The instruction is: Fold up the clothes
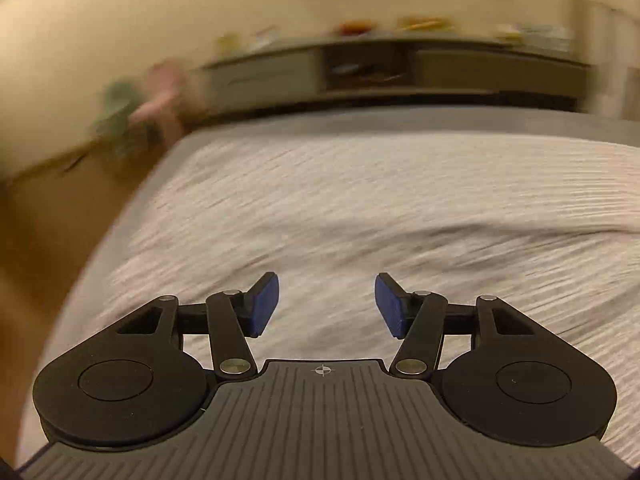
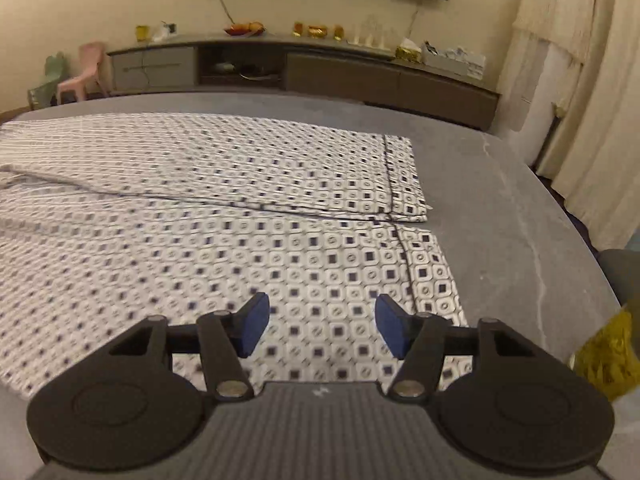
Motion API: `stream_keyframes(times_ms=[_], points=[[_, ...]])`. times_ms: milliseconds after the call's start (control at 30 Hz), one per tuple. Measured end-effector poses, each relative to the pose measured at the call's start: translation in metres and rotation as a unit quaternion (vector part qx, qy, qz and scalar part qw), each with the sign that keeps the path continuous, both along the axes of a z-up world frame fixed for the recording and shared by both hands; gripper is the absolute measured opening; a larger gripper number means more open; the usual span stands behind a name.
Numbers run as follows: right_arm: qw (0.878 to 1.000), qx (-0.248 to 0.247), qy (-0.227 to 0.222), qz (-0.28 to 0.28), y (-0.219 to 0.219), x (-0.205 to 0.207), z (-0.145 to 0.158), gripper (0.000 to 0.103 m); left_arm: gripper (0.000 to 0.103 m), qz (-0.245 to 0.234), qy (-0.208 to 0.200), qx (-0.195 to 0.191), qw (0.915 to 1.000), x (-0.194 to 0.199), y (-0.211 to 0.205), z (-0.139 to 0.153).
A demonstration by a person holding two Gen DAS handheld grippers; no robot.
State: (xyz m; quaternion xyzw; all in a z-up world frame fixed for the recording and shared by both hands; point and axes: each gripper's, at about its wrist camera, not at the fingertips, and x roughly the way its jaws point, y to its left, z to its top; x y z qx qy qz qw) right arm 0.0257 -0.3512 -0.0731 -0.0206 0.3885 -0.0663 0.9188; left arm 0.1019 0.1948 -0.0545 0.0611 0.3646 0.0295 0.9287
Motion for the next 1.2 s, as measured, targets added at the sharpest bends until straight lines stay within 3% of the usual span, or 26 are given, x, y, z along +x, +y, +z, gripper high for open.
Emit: stream_keyframes(times_ms=[67, 167, 233, 267, 300, 333, 367, 467, 567, 600, 667, 733, 833, 933, 1000, 1200], points=[[1.0, 0.008, 0.011, -0.012, -0.015, 0.014, -0.006, 0.059, 0.04, 0.059, 0.031, -0.002, 0.9978, -0.01, 0.05, -0.015], [0.999, 0.009, 0.03, -0.033, -0.034, 0.019, -0.015, 0.057, 0.041, 0.106, 0.07, -0.009, 0.9918, -0.022, 0.094, -0.036], [0.997, 0.019, 0.044, -0.052, -0.047, 0.017, -0.02, 0.063, 0.051, 0.123, 0.066, -0.009, 0.9902, -0.032, 0.099, -0.038], [0.996, 0.031, 0.049, -0.065, -0.053, 0.015, -0.02, 0.063, 0.051, 0.132, 0.066, -0.021, 0.9888, -0.032, 0.105, -0.039], [0.996, 0.035, 0.05, -0.071, -0.057, 0.009, -0.021, 0.063, 0.049, 0.142, 0.065, -0.021, 0.9874, -0.03, 0.106, -0.038], [0.995, 0.038, 0.051, -0.076, -0.061, 0.004, -0.023, 0.063, 0.039, 0.153, 0.065, -0.021, 0.986, -0.028, 0.107, -0.038], [0.994, 0.042, 0.051, -0.081, -0.065, -0.002, -0.024, 0.063, 0.038, 0.162, 0.064, -0.02, 0.9845, -0.026, 0.108, -0.038], [0.995, 0.05, 0.022, -0.088, -0.077, -0.004, -0.025, 0.061, 0.043, 0.138, 0.058, 0.005, 0.9887, -0.018, 0.093, -0.04], [0.995, 0.059, 0.025, -0.073, -0.074, -0.002, -0.021, 0.06, 0.046, 0.153, 0.057, -0.009, 0.9866, -0.011, 0.106, -0.038], [0.995, 0.059, 0.022, -0.072, -0.075, 0.004, -0.017, 0.061, 0.046, 0.158, 0.057, -0.013, 0.9858, -0.008, 0.11, -0.037], [0.996, 0.059, 0.015, -0.071, -0.078, 0.017, -0.008, 0.061, 0.033, 0.178, 0.057, -0.009, 0.9824, -0.01, 0.114, -0.034], [0.996, 0.059, 0.008, -0.069, -0.081, 0.029, 0.001, 0.061, 0.037, 0.181, 0.033, -0.004, 0.9829, -0.018, 0.11, -0.021], [0.996, 0.059, -0.002, -0.067, -0.085, 0.048, 0.014, 0.06, 0.046, 0.165, -0.028, -0.032, 0.9854, -0.032, 0.099, 0.009], [0.996, 0.059, -0.012, -0.065, -0.089, 0.066, 0.027, 0.07, 0.047, 0.135, -0.045, -0.066, 0.9876, -0.026, 0.086, 0.02], [0.996, 0.059, -0.019, -0.063, -0.092, 0.078, 0.036, 0.072, 0.047, 0.115, -0.043, -0.08, 0.9891, -0.016, 0.076, 0.021], [0.991, 0.087, 0.014, -0.1, -0.126, 0.214, 0.001, 0.081, 0.047, 0.07, -0.021, -0.12, 0.9901, 0.01, 0.05, 0.015]])
